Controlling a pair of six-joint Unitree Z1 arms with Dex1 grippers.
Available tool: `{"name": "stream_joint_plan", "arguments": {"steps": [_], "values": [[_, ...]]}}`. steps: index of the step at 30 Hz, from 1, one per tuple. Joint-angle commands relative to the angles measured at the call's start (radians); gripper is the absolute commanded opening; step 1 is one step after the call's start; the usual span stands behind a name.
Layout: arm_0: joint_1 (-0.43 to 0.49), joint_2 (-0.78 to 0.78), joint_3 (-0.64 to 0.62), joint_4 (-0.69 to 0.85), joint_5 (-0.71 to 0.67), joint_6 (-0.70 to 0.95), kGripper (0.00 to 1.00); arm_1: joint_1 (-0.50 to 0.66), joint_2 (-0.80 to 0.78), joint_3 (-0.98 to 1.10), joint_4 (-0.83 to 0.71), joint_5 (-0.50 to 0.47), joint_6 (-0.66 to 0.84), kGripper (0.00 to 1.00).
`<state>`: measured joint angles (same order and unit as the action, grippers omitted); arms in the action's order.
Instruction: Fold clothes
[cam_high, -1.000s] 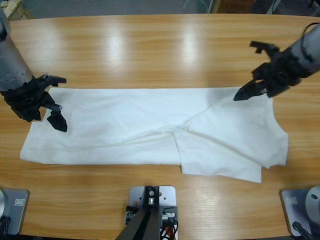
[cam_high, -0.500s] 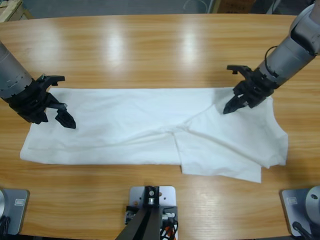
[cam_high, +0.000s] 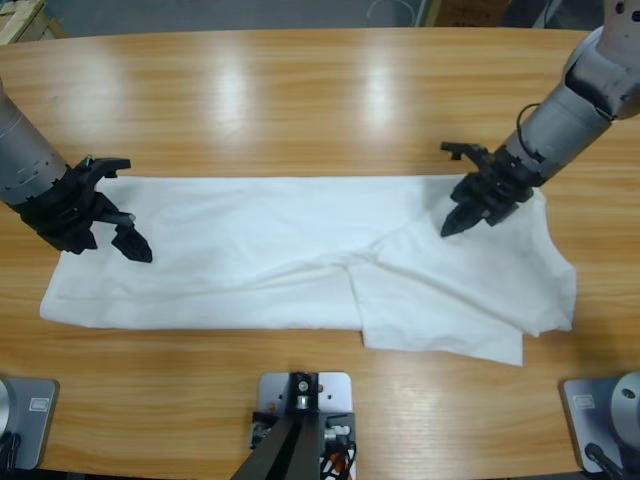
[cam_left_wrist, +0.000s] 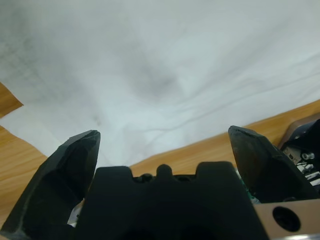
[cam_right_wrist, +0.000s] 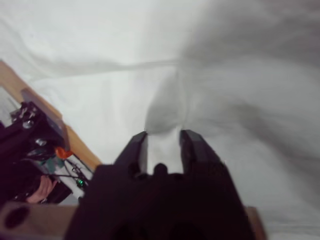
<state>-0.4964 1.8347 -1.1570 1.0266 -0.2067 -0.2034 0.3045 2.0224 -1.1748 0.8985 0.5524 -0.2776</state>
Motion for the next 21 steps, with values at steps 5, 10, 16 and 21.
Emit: {"name": "stream_joint_plan", "arguments": {"steps": [5,10,16,21], "values": [[0.004,-0.003,0.070,-0.061,-0.045,0.003,1.000,0.076,-0.156,-0.053,0.011,0.027,-0.055,0.000],[0.004,-0.003,0.076,-0.066,-0.052,0.003,1.000,0.186,-0.120,-0.182,0.039,-0.019,-0.068,0.000],[0.004,-0.013,0.080,-0.066,-0.063,0.002,1.000,0.182,-0.005,-0.390,0.211,-0.170,-0.154,0.000],[0.004,-0.010,0.080,-0.066,-0.063,-0.002,1.000,0.173,0.040,-0.463,0.279,-0.299,-0.163,0.000]]}}
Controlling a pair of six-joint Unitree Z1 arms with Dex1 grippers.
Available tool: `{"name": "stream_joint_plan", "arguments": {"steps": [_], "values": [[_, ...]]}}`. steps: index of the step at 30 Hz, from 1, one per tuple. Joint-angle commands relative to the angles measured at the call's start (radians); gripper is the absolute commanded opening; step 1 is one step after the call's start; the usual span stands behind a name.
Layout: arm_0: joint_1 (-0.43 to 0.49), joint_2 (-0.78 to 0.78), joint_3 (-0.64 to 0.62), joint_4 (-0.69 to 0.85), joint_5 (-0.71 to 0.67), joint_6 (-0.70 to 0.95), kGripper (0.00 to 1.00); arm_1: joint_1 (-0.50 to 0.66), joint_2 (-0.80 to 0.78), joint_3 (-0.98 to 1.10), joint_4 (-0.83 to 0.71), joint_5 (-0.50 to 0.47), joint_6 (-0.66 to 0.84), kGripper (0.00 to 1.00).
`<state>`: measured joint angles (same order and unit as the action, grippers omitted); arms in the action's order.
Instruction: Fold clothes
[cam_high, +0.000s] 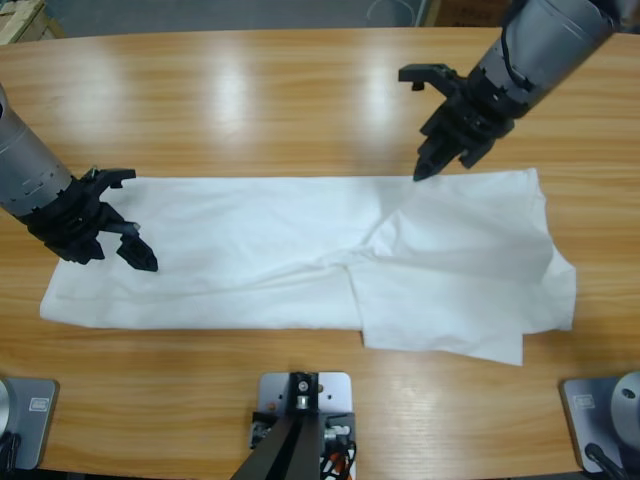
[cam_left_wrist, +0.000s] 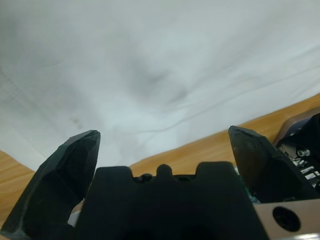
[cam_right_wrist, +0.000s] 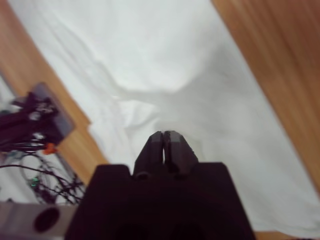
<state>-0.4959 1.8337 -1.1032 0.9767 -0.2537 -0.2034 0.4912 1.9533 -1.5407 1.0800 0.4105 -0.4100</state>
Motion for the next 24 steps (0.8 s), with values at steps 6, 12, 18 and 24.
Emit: {"name": "stream_joint_plan", "arguments": {"steps": [6,12,18,24], "values": [[0.003,0.012,0.031,-0.017,-0.023,-0.011,1.000,-0.014,0.058,-0.099,0.169,-0.163,-0.001,0.000],[0.003,0.024,0.032,-0.021,-0.033,-0.011,1.000,-0.013,0.153,-0.045,0.214,-0.039,0.157,1.000],[0.003,0.018,0.034,-0.020,-0.041,-0.010,1.000,-0.112,0.146,0.111,0.049,-0.170,0.347,1.000],[0.003,0.022,0.034,-0.020,-0.043,-0.011,1.000,-0.161,0.051,0.298,-0.159,-0.277,0.289,1.000]]}}
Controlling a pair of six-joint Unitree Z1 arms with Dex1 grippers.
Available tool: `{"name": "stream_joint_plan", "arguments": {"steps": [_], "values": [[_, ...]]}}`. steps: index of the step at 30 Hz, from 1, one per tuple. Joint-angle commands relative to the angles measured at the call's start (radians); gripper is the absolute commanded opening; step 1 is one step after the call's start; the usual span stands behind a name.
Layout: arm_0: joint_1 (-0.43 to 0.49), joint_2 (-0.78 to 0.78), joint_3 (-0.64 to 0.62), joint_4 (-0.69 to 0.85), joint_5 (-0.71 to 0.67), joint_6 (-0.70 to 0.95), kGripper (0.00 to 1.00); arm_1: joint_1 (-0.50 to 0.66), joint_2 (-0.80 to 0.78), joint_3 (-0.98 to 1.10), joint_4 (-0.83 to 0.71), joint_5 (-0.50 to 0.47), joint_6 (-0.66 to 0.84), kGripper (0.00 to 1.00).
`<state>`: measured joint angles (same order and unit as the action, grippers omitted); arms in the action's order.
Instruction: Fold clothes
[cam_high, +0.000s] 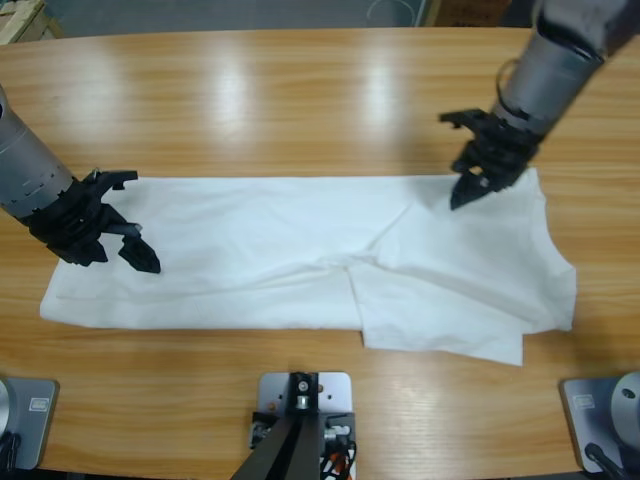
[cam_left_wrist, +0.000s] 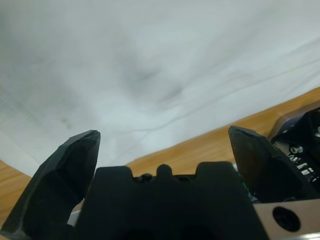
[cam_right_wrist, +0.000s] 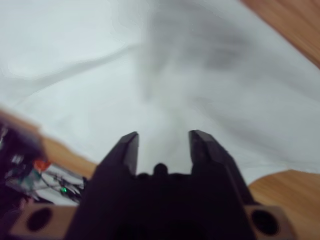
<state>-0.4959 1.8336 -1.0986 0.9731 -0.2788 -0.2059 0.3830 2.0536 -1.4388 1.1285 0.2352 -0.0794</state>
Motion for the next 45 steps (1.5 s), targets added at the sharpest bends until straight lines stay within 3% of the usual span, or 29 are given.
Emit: {"name": "stream_joint_plan", "arguments": {"steps": [1,6,14,18,23,28,36,45], "values": [[0.003,0.026,0.030,-0.016,-0.020,-0.007,1.000,-0.053,-0.055,0.198,-0.222,-0.092,-0.059,1.000],[0.003,0.026,0.031,-0.016,-0.023,-0.008,1.000,-0.045,-0.011,0.186,-0.196,-0.041,-0.070,1.000],[0.003,0.046,0.029,-0.022,-0.025,-0.006,1.000,-0.002,-0.186,0.162,-0.093,-0.096,-0.071,0.984],[0.003,0.005,0.027,-0.023,-0.016,0.002,1.000,0.017,-0.226,0.153,-0.068,0.024,-0.068,0.982],[0.003,-0.011,0.035,-0.030,-0.021,0.010,1.000,0.016,-0.135,0.183,-0.149,0.163,-0.110,0.991],[0.003,-0.031,0.036,-0.031,-0.020,0.010,1.000,-0.027,-0.072,0.260,-0.258,0.196,-0.157,0.991],[0.003,-0.019,0.040,-0.039,-0.020,0.010,1.000,-0.056,-0.035,0.272,-0.257,0.212,-0.171,0.977],[0.003,-0.017,0.050,-0.051,-0.022,0.003,1.000,-0.049,-0.022,0.271,-0.244,0.225,-0.172,0.802]]}}
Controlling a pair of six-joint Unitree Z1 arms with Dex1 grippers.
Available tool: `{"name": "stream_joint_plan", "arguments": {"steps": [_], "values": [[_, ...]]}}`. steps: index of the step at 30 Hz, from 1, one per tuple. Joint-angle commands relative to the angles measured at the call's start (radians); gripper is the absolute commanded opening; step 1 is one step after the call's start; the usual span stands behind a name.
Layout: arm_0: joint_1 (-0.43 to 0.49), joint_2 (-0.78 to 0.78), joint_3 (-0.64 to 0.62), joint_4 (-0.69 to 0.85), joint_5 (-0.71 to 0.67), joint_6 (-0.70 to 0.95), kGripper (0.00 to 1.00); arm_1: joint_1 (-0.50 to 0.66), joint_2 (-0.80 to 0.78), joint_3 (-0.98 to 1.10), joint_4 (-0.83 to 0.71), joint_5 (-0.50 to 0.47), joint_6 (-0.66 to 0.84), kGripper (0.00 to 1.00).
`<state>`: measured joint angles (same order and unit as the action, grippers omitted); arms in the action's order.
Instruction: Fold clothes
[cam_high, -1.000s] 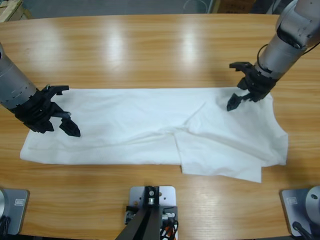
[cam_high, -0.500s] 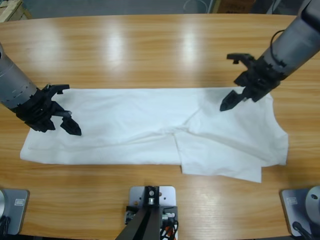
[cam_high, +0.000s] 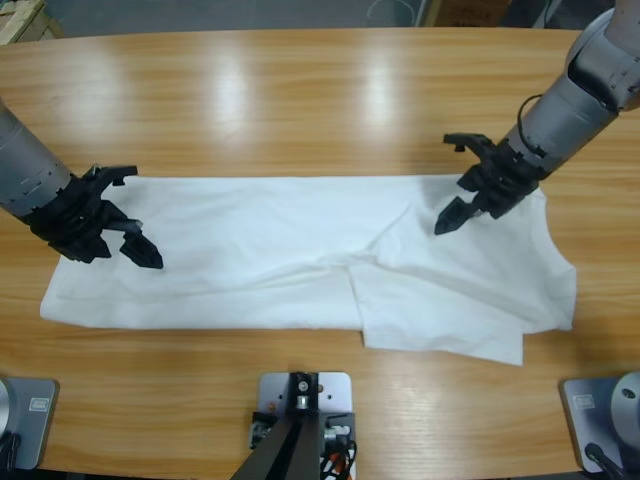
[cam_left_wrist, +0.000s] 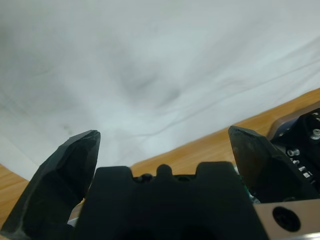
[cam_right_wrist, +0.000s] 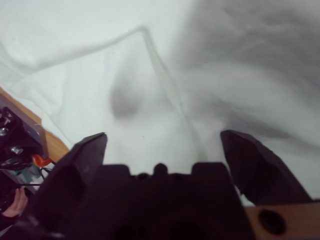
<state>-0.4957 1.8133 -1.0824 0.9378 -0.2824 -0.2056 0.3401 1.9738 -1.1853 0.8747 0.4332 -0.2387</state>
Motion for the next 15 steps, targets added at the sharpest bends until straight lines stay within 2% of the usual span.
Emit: {"name": "stream_joint_plan", "arguments": {"steps": [1,3,5,10,11,12,15], "values": [[0.003,0.002,0.035,-0.016,-0.018,0.003,1.000,-0.006,0.060,0.015,0.014,0.029,-0.013,0.735],[0.003,0.000,0.035,-0.016,-0.018,0.002,1.000,-0.006,0.059,0.015,0.017,0.031,-0.013,0.717],[0.003,0.001,0.035,-0.016,-0.018,0.002,1.000,-0.006,0.062,0.014,0.017,0.036,-0.013,0.616],[0.003,-0.003,0.035,-0.016,-0.018,0.002,1.000,-0.006,0.071,0.011,0.019,0.042,-0.014,0.603],[0.003,-0.003,0.035,-0.016,-0.018,0.002,1.000,-0.006,0.071,0.011,0.020,0.042,-0.015,0.574],[0.003,-0.003,0.035,-0.016,-0.018,0.002,1.000,-0.006,0.069,0.012,0.021,0.042,-0.016,0.474],[0.003,-0.002,0.036,-0.016,-0.018,0.000,1.000,-0.006,0.041,0.020,0.017,0.037,-0.032,0.450]]}}
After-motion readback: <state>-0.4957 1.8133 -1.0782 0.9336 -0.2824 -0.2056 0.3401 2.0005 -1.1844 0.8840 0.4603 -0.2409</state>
